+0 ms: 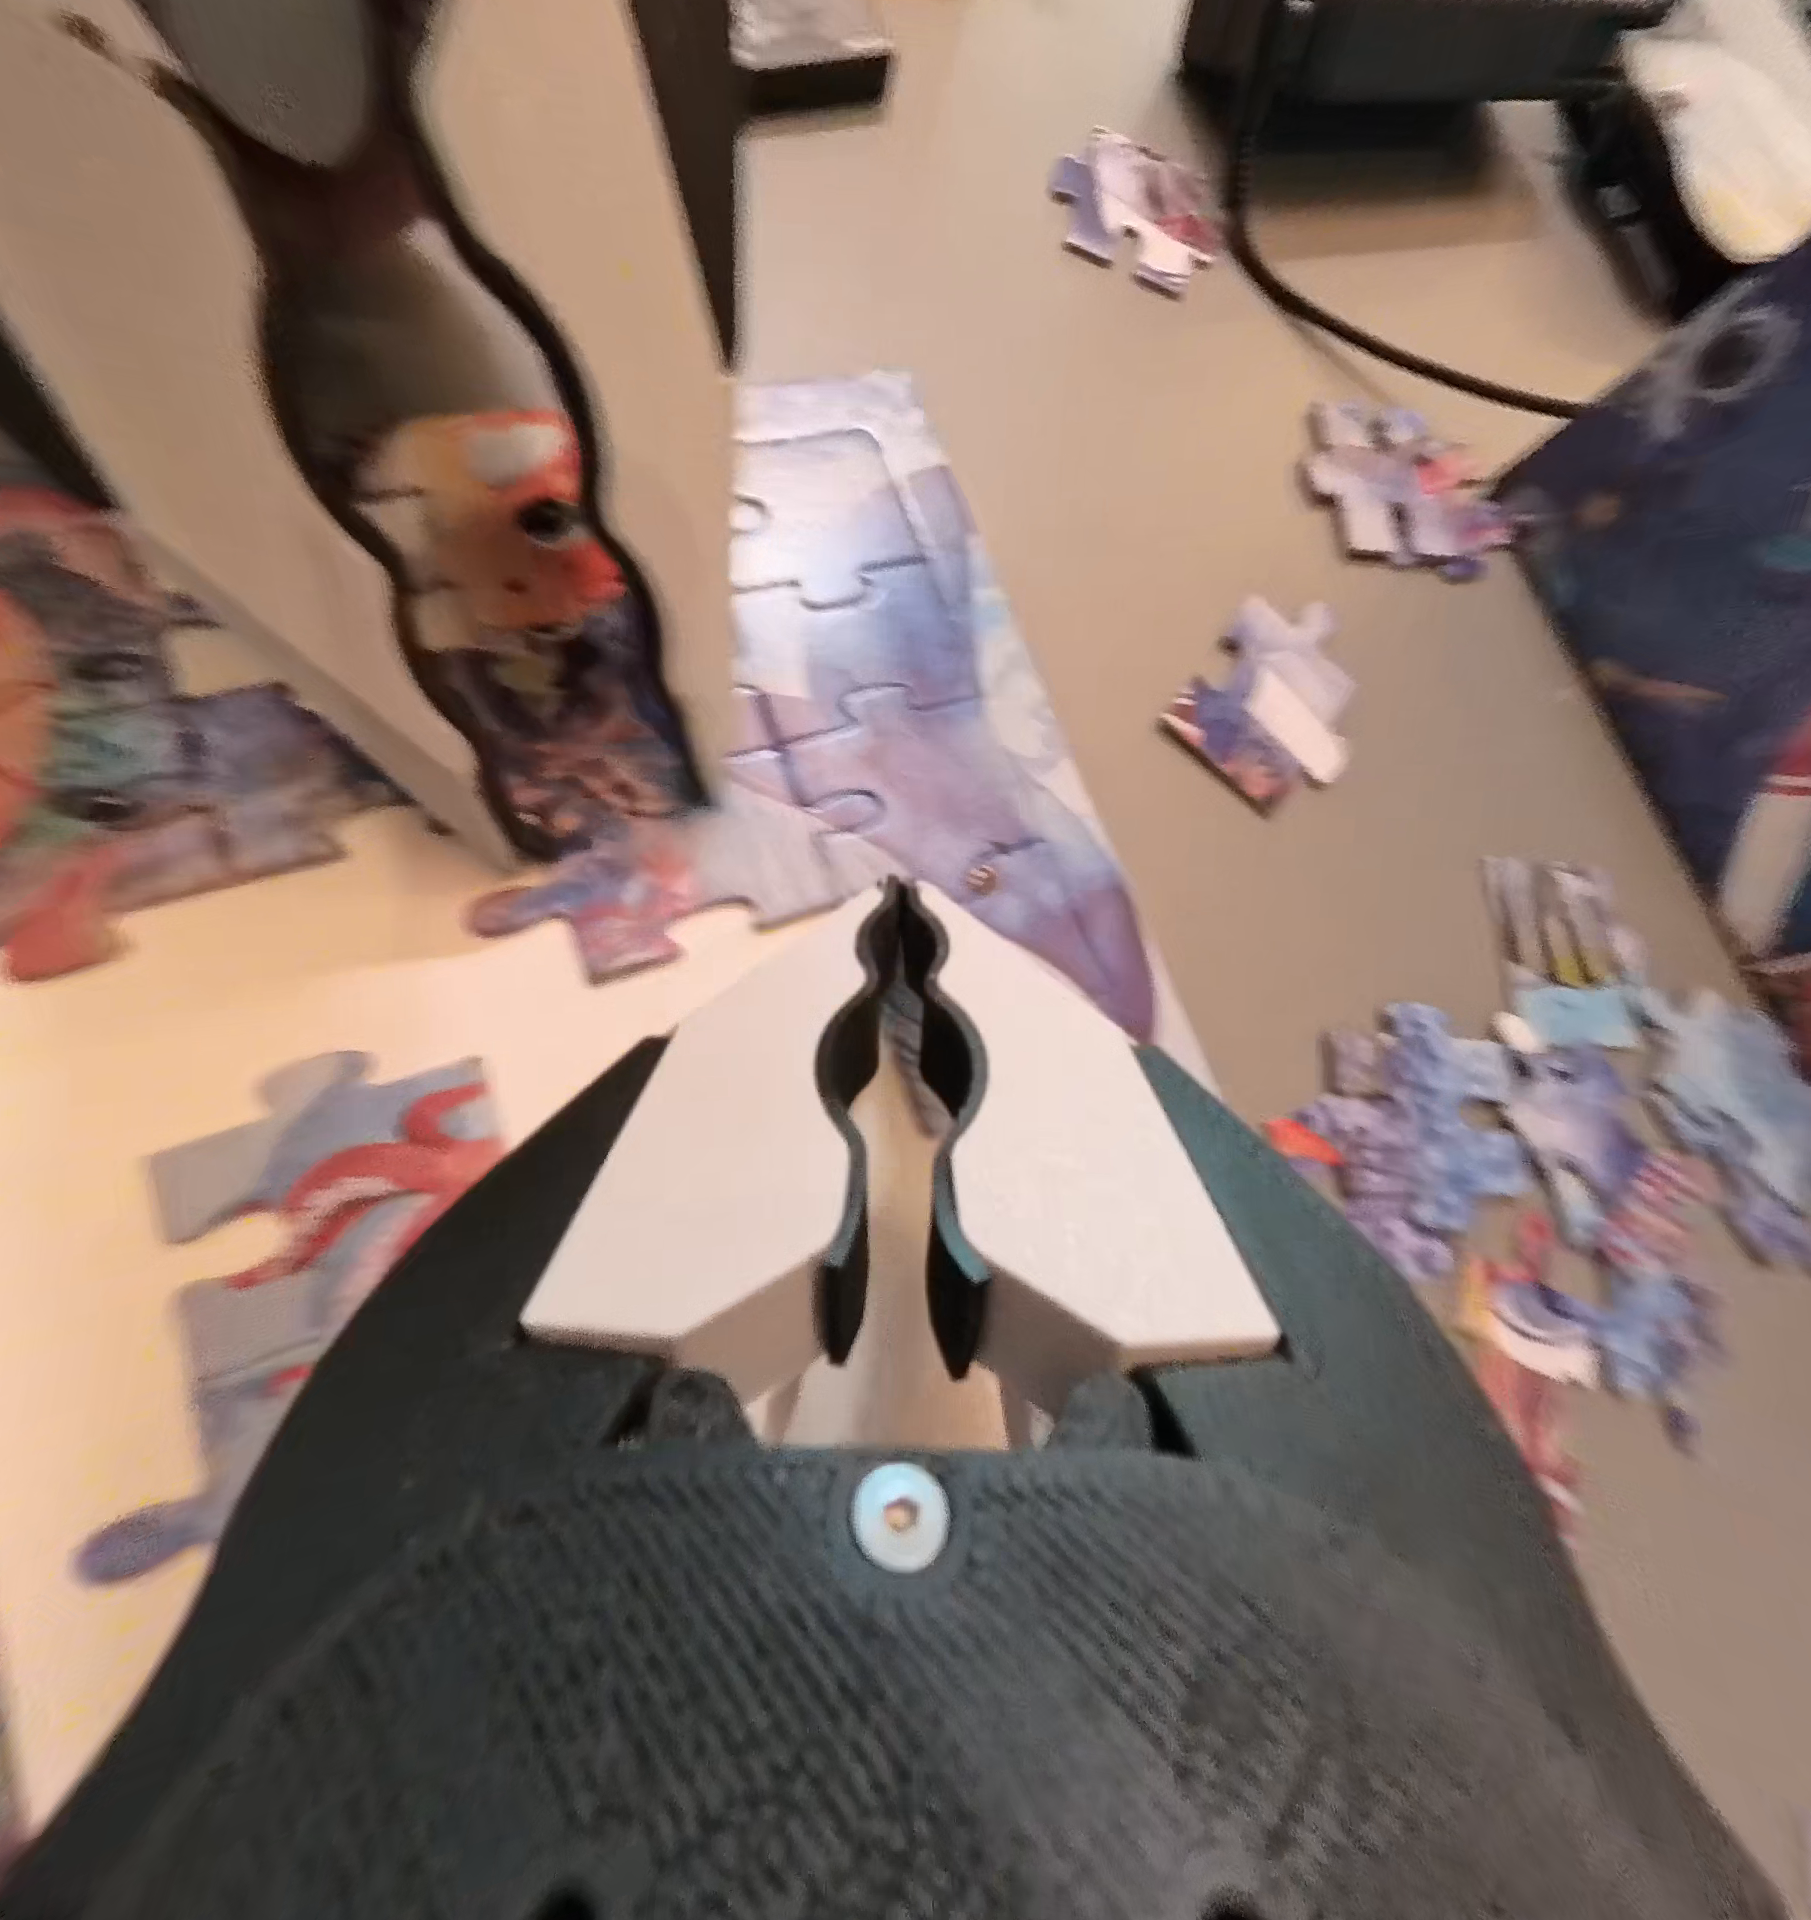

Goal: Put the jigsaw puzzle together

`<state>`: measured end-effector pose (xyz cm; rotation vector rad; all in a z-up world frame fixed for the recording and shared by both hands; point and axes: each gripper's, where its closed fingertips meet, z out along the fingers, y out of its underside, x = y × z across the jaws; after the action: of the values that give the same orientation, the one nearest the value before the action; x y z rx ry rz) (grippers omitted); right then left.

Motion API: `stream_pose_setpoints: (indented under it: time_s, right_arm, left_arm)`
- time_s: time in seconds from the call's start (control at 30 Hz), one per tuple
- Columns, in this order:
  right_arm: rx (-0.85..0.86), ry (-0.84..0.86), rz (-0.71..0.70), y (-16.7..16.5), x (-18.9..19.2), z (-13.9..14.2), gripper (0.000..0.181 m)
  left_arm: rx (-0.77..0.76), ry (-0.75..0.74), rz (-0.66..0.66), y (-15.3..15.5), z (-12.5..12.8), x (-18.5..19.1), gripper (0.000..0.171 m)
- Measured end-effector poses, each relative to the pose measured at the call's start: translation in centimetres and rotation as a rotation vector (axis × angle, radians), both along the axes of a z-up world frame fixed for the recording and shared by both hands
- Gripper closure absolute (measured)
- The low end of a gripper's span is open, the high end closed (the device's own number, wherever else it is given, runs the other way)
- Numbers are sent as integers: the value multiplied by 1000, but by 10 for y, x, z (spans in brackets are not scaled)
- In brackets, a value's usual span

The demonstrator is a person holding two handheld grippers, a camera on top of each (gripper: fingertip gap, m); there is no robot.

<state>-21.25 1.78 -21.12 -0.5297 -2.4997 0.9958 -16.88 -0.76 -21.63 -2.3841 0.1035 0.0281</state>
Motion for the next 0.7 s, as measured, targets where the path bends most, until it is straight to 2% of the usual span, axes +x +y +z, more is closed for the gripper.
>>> stream_pose_setpoints:
  time_s: [0.1, 0.2, 0.37, 0.47, 0.63, 0.7]
  right_arm:
    - [84, 74, -76, 22, -17, 1, 181]
    - [42, 30, -96, 28, -19, 1, 181]
    - [-81, -131, 6, 0, 8, -1, 181]
    - [-87, -180, 97, -15, 29, -2, 181]
    - [-89, -184, 94, -12, 28, 0, 181]
    - [-139, -218, 139, -18, 35, 5, 180]
  left_arm:
    - [-3, 6, -13, 0, 0, 2, 146]
    - [6, 24, -5, 0, 3, -1, 149]
    - [5, 111, 108, -4, 5, -26, 159]
    - [-7, 135, 154, -6, 4, -35, 160]
    - [-15, 132, 189, -9, 2, -41, 159]
    - [-14, 125, 193, -9, 2, -42, 160]
